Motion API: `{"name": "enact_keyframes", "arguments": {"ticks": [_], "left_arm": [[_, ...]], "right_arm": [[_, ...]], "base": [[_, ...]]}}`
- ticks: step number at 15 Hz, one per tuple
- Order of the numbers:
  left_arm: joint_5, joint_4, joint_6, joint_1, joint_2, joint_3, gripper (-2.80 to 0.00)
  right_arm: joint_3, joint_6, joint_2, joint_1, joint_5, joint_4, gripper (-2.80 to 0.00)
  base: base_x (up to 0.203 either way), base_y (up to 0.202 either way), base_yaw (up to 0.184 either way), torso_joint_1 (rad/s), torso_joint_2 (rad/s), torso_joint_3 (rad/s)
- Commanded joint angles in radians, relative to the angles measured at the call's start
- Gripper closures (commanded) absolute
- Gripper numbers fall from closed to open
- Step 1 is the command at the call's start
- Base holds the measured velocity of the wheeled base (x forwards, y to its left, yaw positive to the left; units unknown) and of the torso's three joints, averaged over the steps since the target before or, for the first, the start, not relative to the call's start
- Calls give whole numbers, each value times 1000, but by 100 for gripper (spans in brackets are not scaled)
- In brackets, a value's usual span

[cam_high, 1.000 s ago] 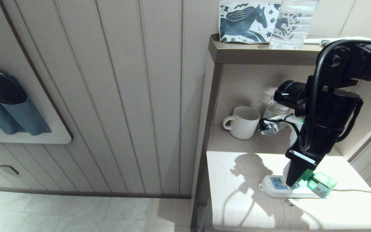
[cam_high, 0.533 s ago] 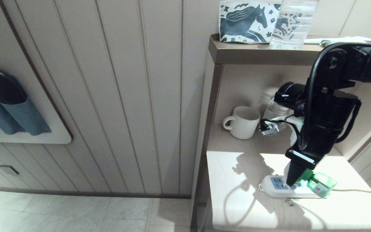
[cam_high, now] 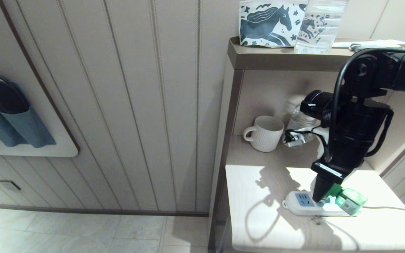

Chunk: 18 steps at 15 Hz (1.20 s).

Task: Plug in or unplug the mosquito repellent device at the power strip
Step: Insert the plug into the socket

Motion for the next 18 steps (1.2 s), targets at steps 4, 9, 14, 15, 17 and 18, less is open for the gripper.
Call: {"name": "enact_keyframes", "arguments": {"ticks": [4,9,14,15,17,18], "left_arm": [[0,-1,1,0,0,0,0],[0,-2,-1,-2,0,0,0],[0,-2,-11,-2,0,0,0],[0,-2,-12,-2,0,0,0],[1,-2,-11,-2,0,0,0],[0,-2,-12,-2,0,0,0]], "right_arm": [[0,2,-13,1,1,-4,0],[2,14,-24,1,-2,-42,0],[33,24,-59,-2,3,-41,0],[76,27,-80,-3,3,-44,0],[129,33,-128,-8,1,-81,0],[130,40,-142,-5,-1,-93,0]], "base": [[0,0,0,0,0,0],[0,0,0,0,0,0],[0,0,0,0,0,0],[0,0,0,0,0,0],[0,0,0,0,0,0],[0,0,0,0,0,0]]}}
